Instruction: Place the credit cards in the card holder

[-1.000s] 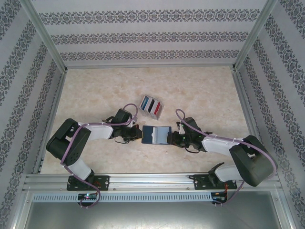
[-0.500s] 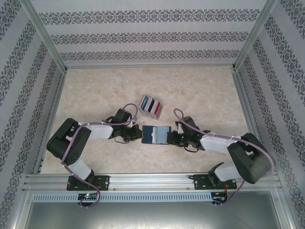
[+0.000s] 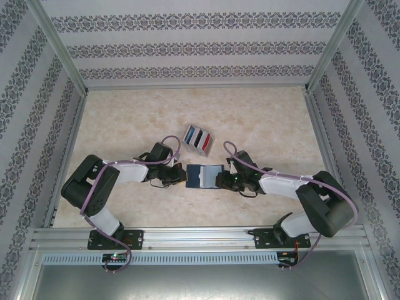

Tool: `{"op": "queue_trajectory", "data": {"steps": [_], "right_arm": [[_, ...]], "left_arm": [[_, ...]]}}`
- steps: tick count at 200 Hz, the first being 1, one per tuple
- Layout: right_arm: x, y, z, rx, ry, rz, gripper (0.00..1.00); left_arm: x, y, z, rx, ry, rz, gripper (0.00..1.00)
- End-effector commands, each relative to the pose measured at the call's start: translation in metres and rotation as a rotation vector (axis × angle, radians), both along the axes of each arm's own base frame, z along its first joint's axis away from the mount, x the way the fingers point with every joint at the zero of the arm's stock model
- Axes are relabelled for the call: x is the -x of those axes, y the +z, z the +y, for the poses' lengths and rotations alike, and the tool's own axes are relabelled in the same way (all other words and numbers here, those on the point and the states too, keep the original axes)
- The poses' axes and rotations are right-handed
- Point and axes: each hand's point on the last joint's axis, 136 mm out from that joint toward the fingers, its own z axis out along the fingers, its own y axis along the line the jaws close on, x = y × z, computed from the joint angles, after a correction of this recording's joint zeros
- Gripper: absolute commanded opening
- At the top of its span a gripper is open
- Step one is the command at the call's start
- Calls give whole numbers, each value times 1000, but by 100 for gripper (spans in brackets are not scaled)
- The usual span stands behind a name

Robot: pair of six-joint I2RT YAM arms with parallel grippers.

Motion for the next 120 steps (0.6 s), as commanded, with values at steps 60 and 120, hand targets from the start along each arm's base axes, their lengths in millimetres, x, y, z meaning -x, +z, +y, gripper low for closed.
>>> {"op": "queue_trajectory", "data": {"steps": [60,120], "right_arm": [[2,-17,26,-12,79,-26,36],[-1,-13,22,24,59,-45,33]], "left_arm": [[5,-13,1,-10,-7,12,0],[2,-2,-1,5,-26,-22,20]]}}
